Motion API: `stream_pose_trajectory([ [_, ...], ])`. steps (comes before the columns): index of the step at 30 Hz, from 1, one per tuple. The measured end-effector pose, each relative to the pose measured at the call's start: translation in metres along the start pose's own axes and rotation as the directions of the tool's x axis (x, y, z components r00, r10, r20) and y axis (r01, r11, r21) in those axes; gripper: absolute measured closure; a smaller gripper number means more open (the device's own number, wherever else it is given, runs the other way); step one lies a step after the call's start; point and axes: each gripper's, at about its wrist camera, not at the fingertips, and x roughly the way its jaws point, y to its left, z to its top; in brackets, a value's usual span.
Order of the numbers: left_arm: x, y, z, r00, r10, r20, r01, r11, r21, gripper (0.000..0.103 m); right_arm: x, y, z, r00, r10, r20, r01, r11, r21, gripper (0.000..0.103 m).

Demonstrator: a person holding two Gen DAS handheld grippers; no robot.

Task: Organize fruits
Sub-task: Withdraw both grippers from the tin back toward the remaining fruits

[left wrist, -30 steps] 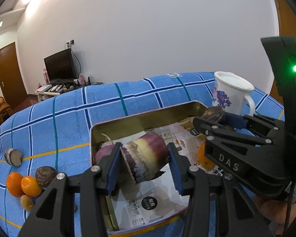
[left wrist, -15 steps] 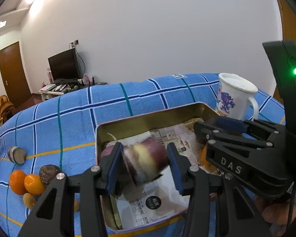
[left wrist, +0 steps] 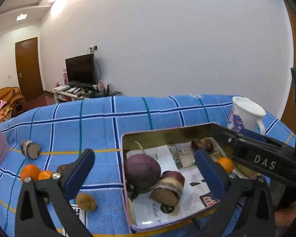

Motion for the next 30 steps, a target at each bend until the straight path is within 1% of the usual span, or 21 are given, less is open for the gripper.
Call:
stream_pose_trajectory([
  [2,-0.003,-0.004,-0.001,1.000,0.001,0.012,-0.001,1.000,0.022,0.000,-0.007,0.003,-0.001,0.999,0.014,0.037,-0.014,1.000,-0.011,0.023],
  [4,-0.007,-0.008,-0.002,1.000,0.016,0.027,-0.017,0.999,0.051,0.000,-0.011,0.009,-0.001,0.998,0.009,0.059,-0.007,0.999,-0.037,0.023],
  [7,-0.010,-0.008,-0.002,0.999,0.032,0.042,-0.035,0.997,0.072,0.000,-0.018,0.019,-0.005,0.994,-0.020,0.108,0.029,0.996,-0.085,0.023],
  [10,-0.011,-0.003,-0.002,0.999,0.039,0.037,-0.042,0.997,0.060,0.000,-0.024,0.025,-0.008,0.986,-0.057,0.156,0.076,0.990,-0.120,0.023],
  [13,-0.012,0.002,-0.005,0.998,0.057,0.038,-0.059,0.997,0.052,0.000,-0.026,0.026,-0.008,0.982,-0.071,0.172,0.094,0.987,-0.131,0.023],
  [18,-0.017,0.008,-0.011,0.991,0.123,0.058,-0.128,0.988,0.082,0.000,-0.029,0.025,-0.011,0.976,-0.084,0.199,0.110,0.986,-0.123,0.023],
  [24,-0.024,0.025,-0.015,0.987,0.154,0.051,-0.157,0.985,0.070,0.000,-0.042,0.029,-0.017,0.964,-0.106,0.243,0.137,0.984,-0.116,0.023],
  [28,-0.030,0.039,-0.018,0.981,0.186,0.051,-0.190,0.978,0.087,0.000,-0.048,0.036,-0.022,0.964,-0.104,0.244,0.135,0.984,-0.115,0.023],
  [30,-0.031,0.047,-0.020,0.981,0.190,0.044,-0.193,0.977,0.090,0.000,-0.049,0.041,-0.023,0.964,-0.106,0.243,0.141,0.981,-0.130,0.023],
])
